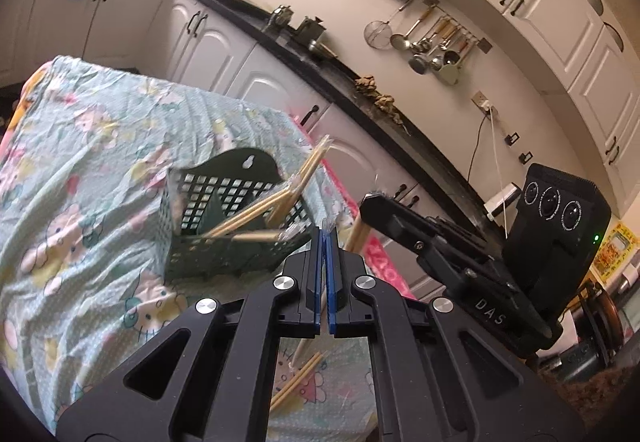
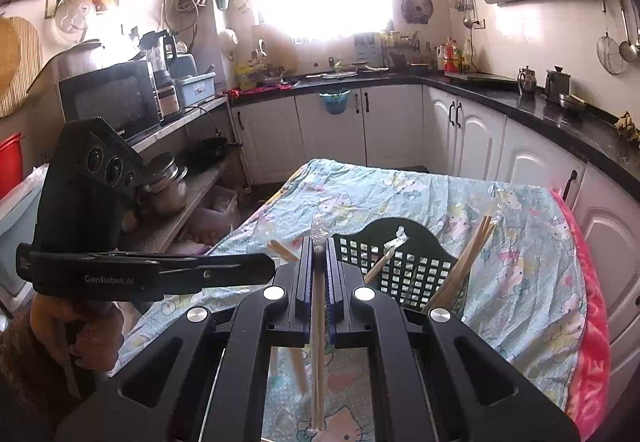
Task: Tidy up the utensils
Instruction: 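Lift the chopsticks with the left tool while the right tool carries its chopstick above the caddy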
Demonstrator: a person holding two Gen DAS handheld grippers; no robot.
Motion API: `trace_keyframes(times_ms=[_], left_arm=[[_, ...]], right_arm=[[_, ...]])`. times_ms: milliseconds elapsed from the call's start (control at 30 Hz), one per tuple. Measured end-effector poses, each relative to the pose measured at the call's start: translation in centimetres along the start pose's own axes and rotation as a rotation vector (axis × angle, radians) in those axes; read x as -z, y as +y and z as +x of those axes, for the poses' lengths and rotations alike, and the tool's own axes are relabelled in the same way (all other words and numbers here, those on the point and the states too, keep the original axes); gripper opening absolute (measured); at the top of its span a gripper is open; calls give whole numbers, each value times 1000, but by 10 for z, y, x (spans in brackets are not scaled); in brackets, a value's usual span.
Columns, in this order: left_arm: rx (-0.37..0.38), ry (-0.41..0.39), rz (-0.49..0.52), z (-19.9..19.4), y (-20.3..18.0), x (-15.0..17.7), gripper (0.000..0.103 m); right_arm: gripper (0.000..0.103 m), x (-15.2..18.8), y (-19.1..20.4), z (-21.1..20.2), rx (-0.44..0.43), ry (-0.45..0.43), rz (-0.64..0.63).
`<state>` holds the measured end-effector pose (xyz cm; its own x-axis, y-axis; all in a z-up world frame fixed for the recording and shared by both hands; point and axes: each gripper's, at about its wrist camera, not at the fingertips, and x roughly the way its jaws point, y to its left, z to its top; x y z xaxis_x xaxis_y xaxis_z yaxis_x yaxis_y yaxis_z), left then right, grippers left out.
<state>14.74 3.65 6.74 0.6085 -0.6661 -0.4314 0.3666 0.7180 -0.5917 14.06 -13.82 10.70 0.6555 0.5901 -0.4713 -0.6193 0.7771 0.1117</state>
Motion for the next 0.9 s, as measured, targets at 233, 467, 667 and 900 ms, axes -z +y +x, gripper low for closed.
trace_keyframes(times_ms=[233, 467, 667, 900], left_arm=[[-7, -24, 21, 0, -5, -26, 0], [-13, -56, 51, -4, -16, -46, 0], [-5, -90, 80, -11, -31, -63, 0], [-3, -148, 121, -24, -51, -90, 0]], right_arm=[[6, -11, 0, -9, 12, -36, -6], [6, -25, -5, -17, 27, -75, -13], [6, -46, -11, -30, 46, -140, -25], [6, -74, -18, -45, 68, -219, -38]])
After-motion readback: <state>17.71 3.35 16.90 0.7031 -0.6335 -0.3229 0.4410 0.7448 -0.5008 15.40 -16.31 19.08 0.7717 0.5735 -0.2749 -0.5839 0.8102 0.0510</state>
